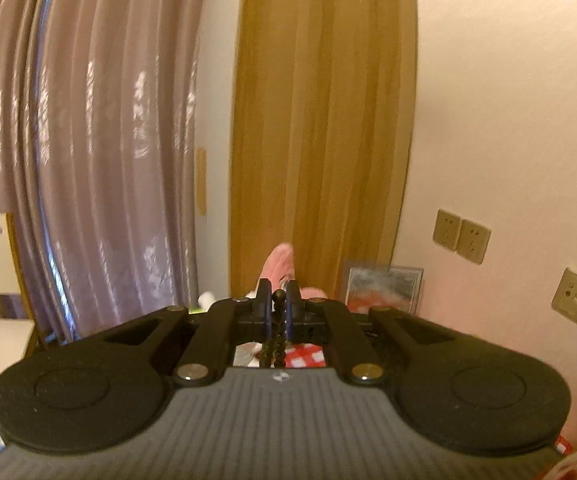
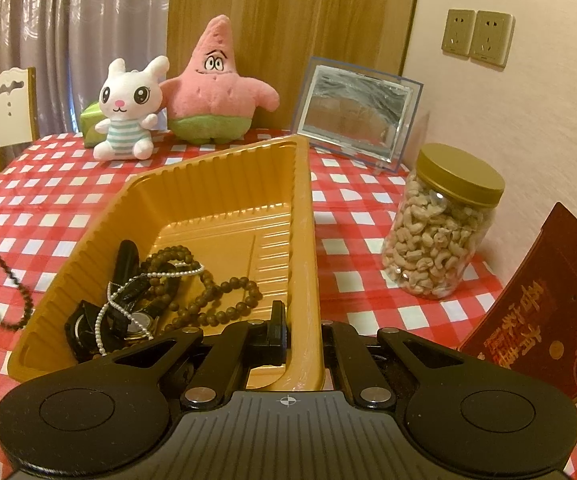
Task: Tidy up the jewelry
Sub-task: 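Lift the wooden bead necklace and lower it into the orange tray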
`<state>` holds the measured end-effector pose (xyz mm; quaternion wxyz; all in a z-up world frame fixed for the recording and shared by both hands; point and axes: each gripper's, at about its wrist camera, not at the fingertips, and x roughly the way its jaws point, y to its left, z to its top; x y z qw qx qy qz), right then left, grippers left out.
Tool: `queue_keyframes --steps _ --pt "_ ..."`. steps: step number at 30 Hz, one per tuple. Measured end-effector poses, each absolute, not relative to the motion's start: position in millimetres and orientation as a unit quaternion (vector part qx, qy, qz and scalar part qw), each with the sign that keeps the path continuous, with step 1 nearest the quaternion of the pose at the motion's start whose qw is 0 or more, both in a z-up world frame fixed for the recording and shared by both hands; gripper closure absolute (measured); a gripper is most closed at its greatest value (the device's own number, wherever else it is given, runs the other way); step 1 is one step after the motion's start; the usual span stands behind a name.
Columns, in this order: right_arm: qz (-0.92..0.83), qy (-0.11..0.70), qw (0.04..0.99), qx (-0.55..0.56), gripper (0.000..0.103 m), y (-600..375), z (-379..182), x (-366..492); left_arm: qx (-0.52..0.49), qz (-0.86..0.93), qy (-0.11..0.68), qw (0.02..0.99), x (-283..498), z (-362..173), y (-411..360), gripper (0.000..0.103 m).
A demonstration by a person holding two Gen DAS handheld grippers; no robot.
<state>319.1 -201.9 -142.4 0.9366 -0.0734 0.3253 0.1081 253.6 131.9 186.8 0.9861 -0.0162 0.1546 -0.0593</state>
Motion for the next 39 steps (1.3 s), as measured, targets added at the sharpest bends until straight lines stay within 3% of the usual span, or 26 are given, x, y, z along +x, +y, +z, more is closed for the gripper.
queue_keyframes --steps 11,24,30,39 --pt "0.107 0.327 0.937 -0.067 0.100 -203.1 -143.6 319.6 0.000 -0.118 0.113 0.987 267.8 224.4 93.1 0.098" --pt "0.106 0.331 0.936 -0.059 0.100 -205.7 -145.0 320.9 -0.038 -0.207 0.094 0.973 294.7 227.6 50.5 0.098" --pt "0.105 0.331 0.936 -0.056 0.100 -205.9 -145.4 320.6 -0.056 -0.233 0.144 0.960 307.8 193.5 33.0 0.098" --pt "0.105 0.332 0.936 -0.055 0.100 -206.4 -146.5 320.4 -0.093 -0.251 0.279 0.922 333.5 93.9 10.2 0.098"
